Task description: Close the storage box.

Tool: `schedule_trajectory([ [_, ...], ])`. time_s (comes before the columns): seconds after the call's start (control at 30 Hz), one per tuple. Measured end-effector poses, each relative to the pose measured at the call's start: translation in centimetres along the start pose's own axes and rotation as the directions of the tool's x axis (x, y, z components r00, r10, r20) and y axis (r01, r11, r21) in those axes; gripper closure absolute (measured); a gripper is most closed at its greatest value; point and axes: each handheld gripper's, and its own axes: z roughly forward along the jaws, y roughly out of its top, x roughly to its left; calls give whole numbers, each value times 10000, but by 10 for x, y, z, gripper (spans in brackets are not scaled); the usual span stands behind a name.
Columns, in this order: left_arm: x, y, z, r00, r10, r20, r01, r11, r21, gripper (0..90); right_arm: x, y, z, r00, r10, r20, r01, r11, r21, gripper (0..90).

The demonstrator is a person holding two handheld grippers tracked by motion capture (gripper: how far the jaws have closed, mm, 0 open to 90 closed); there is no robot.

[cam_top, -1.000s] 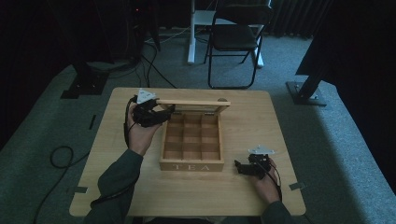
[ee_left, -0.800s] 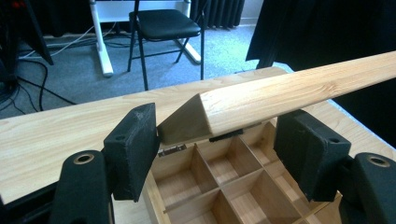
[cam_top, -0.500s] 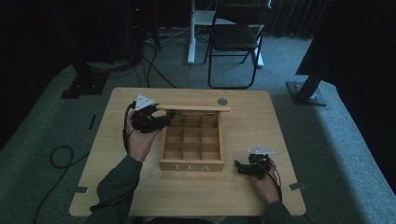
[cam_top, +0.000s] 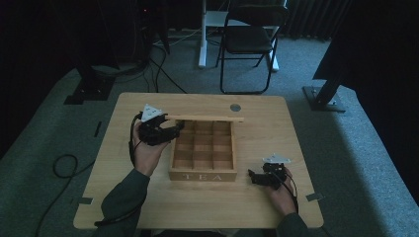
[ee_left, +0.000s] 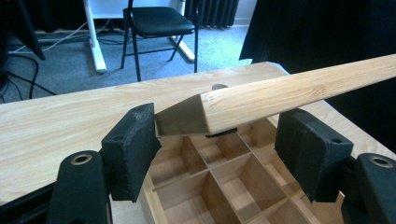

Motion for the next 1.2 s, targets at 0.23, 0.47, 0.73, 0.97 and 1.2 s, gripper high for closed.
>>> schedule_trajectory([
  [0.23,-1,-7,-4,9998,-116,135,115,9999,57,294,0,0,0,10000,7,4,-7,10000,-2,128],
  [0.47,-3,-13,-6,9999,-71,101,70,9999,105,294,0,0,0,10000,17,9,-17,10000,-6,128],
  [0.73,-4,-21,-7,9998,-148,153,146,9998,132,293,0,0,0,10000,12,11,-12,10000,-3,128],
  [0.97,-5,-28,-8,9998,-38,169,33,9996,270,291,0,0,0,10000,-4,14,4,10000,-3,128],
  [1.2,-6,-40,-6,9998,-49,169,43,9993,381,290,0,0,0,10000,16,4,-16,10000,0,128],
])
